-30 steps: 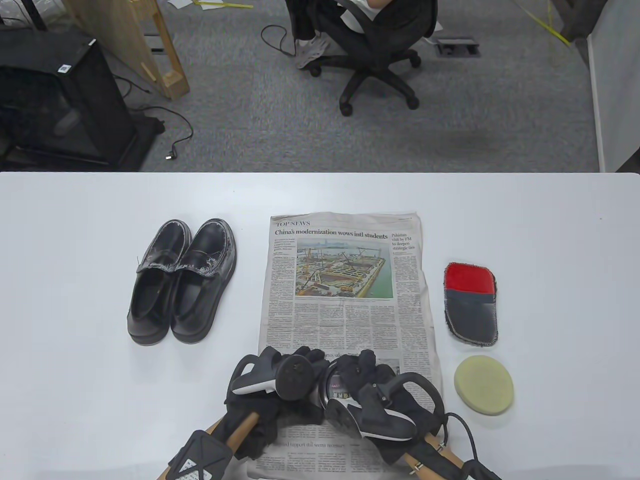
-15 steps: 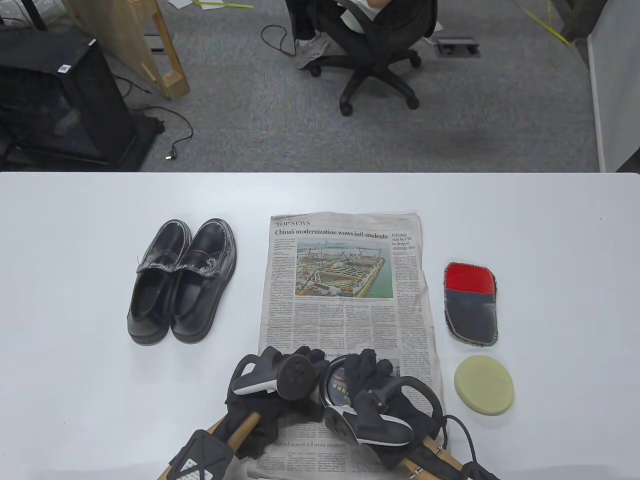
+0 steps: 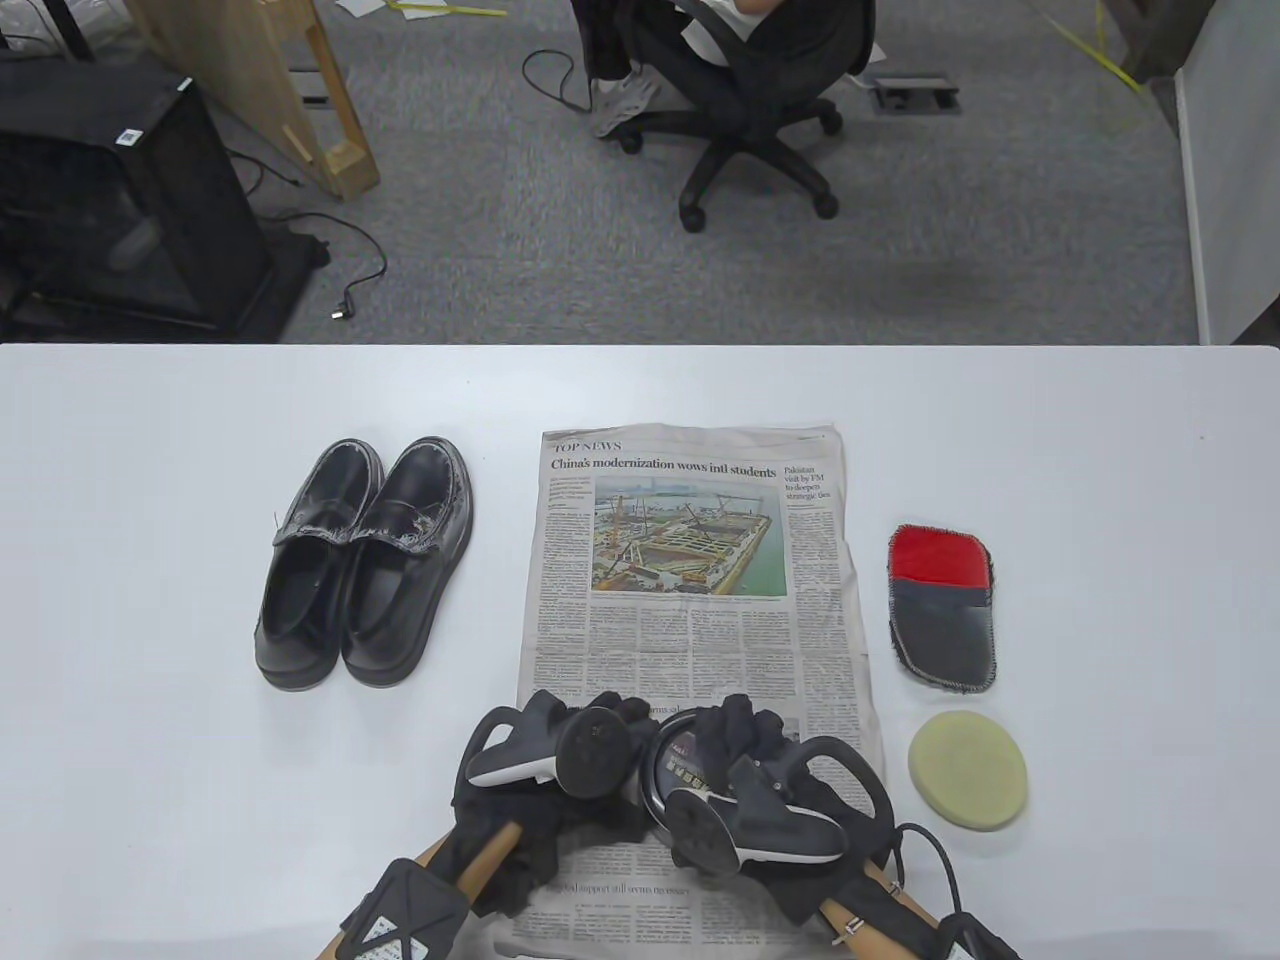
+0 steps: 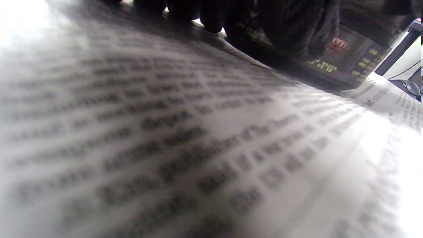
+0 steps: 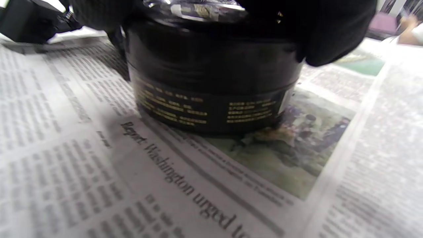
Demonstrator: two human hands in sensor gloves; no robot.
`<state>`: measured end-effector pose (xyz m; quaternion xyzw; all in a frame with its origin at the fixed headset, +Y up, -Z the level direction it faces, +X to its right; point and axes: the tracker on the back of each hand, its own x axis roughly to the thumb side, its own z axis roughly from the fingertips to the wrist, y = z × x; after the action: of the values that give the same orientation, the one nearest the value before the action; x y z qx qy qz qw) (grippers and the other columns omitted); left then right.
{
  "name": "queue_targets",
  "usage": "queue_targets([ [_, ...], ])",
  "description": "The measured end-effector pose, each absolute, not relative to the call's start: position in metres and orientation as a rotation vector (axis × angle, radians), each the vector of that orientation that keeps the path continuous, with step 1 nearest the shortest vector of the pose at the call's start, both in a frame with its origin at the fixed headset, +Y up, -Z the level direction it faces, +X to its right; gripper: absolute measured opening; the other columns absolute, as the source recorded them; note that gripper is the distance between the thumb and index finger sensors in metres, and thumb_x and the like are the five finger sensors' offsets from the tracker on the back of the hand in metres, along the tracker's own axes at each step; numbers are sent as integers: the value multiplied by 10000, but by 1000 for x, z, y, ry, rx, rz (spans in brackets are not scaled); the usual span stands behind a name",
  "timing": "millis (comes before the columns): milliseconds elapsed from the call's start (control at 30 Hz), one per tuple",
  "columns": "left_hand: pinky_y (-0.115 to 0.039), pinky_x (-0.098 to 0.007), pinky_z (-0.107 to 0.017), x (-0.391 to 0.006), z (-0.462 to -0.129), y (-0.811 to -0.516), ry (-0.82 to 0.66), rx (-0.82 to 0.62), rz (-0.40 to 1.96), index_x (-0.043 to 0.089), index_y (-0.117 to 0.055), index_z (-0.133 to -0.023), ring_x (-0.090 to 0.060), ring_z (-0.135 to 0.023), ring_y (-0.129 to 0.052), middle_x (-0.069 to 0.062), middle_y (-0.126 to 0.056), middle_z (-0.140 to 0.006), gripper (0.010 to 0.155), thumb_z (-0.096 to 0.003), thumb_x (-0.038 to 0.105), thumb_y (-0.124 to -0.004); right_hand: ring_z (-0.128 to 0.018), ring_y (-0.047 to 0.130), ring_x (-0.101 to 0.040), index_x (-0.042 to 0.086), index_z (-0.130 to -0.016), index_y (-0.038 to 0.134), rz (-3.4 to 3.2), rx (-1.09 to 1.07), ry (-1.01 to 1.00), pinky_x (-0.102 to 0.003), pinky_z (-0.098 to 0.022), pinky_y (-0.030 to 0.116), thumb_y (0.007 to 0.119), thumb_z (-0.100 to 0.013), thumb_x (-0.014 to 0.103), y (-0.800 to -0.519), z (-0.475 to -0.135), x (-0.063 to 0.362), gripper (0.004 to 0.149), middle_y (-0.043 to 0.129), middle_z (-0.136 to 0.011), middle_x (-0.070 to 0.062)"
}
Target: Dip and apply leather care cream with polishing sponge on shoes
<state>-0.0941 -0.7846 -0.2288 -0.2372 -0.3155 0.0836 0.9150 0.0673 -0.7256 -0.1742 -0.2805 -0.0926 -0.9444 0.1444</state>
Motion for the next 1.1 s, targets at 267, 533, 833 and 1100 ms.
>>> queue_targets([
  [267,-376,-558,-742,-93,-228,-785,-650,-487,172,160,-402,-1172,-372,-1086,-317,-107,-311,-1242,885,-456,528,-770,-847,781,-595,-92,-1150,376,-2689,-760,-301,-511,-587,802,454,-468,771,-725,-179,66,1103,546,-1091,-429],
  [533,-382,-555,-744,-93,-229,-785,-648,-488,164,163,-401,-1173,-370,-1087,-324,-99,-315,-1241,860,-472,509,-760,-823,771,-640,-167,-1129,349,-2685,-770,-269,-478,-542,839,508,-451,765,-731,-176,65,1163,463,-1094,-467],
  [833,-529,-619,-732,-110,-239,-753,-596,-440,67,114,-438,-1191,-494,-1071,-481,-253,-409,-1241,924,-459,568,-774,-1043,319,-646,16,-1192,180,-2945,-763,-312,-701,-702,493,454,-511,704,-713,-186,120,1006,223,-1195,-348],
  [1100,-561,-784,-642,-50,-209,-717,-738,-347,93,29,-172,-1226,-735,-994,-341,-480,-182,-1198,1179,-445,781,-633,-1049,338,-612,24,-1182,230,-3144,-521,48,-662,-718,473,463,-532,656,-721,-194,182,937,266,-1193,-321],
])
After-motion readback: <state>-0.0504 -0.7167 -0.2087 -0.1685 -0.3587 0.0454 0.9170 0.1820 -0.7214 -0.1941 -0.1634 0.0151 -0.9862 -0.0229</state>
